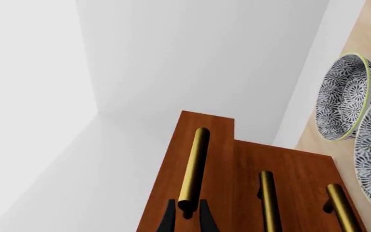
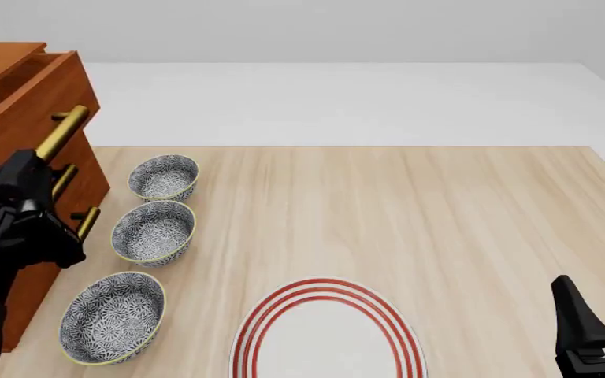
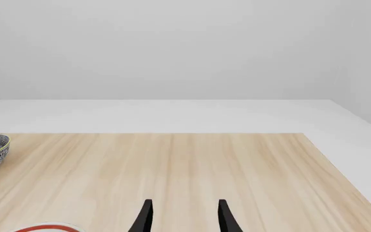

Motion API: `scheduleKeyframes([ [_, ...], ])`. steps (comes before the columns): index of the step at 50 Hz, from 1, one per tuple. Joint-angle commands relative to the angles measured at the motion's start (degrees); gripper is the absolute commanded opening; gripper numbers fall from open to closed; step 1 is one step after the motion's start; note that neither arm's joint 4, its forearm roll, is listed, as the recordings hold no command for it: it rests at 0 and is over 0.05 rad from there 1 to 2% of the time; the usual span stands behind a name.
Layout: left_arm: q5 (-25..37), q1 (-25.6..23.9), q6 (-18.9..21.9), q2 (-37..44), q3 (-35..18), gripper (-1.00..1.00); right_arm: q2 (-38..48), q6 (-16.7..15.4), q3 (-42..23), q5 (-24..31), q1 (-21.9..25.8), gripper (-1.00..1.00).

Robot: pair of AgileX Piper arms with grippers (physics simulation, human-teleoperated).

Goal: Open the top drawer of the cabinet.

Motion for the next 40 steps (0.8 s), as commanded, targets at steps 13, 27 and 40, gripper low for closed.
scheduleKeyframes([
  [13,-1.1,0.2,0.5,-1.4,1.2,-1.0,0.0,0.0,0.0,0.0,0.0,1.0],
  [27,0.8,-0.6,0.0,-4.9,1.6,1.0,0.0,0.0,0.0,0.0,0.0,1.0],
  [40,6.9,-1.9,-0.2,-13.1,3.9,1.0,0.0,0.0,0.0,0.0,0.0,1.0],
])
